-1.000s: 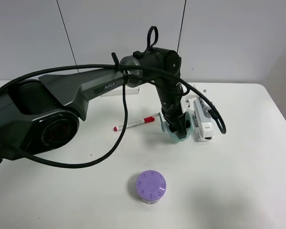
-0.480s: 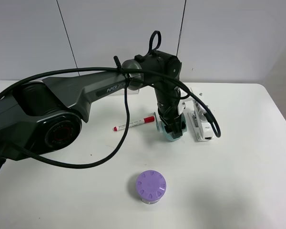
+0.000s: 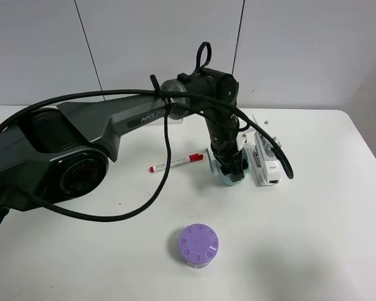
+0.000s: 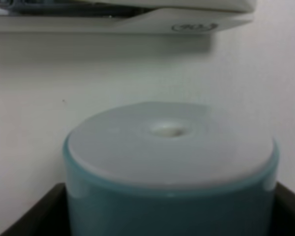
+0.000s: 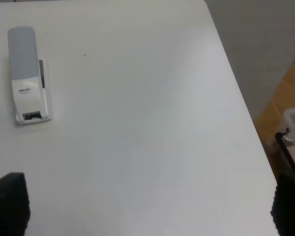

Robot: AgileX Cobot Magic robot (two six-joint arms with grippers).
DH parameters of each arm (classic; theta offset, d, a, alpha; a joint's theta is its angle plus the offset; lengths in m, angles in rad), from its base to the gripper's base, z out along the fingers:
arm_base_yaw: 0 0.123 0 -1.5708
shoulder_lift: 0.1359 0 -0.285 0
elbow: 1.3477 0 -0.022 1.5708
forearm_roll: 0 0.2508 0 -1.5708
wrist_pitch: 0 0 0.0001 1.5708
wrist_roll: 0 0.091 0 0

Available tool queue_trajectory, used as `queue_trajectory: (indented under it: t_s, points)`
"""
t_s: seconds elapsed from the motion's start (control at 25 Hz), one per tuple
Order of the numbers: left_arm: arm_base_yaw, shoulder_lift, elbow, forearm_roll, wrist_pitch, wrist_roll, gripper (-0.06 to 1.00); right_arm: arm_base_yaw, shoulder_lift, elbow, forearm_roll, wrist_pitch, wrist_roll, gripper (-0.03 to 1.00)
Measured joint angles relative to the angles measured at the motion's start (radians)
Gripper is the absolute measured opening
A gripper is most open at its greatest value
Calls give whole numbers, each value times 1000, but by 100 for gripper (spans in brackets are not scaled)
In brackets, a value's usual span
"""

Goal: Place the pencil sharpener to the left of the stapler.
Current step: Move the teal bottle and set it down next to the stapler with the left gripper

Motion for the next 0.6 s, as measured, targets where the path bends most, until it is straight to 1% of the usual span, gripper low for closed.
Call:
queue_trajectory:
  t_s: [0.32,0.36,0.44,0.48,0.52,0.6]
  points:
    - [0,12,-3,-18,-27,0,67,0,0,0,0,0,0,99]
    - [0,12,-3,-19,-33,0,70,0,0,0,0,0,0,99]
    - [0,13,-3,-25,-40,-8,87,0,0,0,0,0,0,99]
    - [0,13,-3,-31,-38,-21,92,0,0,0,0,0,0,99]
    - [0,13,-3,-35,-36,-35,95,0,0,0,0,0,0,99]
    - [0,13,-3,-41,-30,-60,98,0,0,0,0,0,0,99]
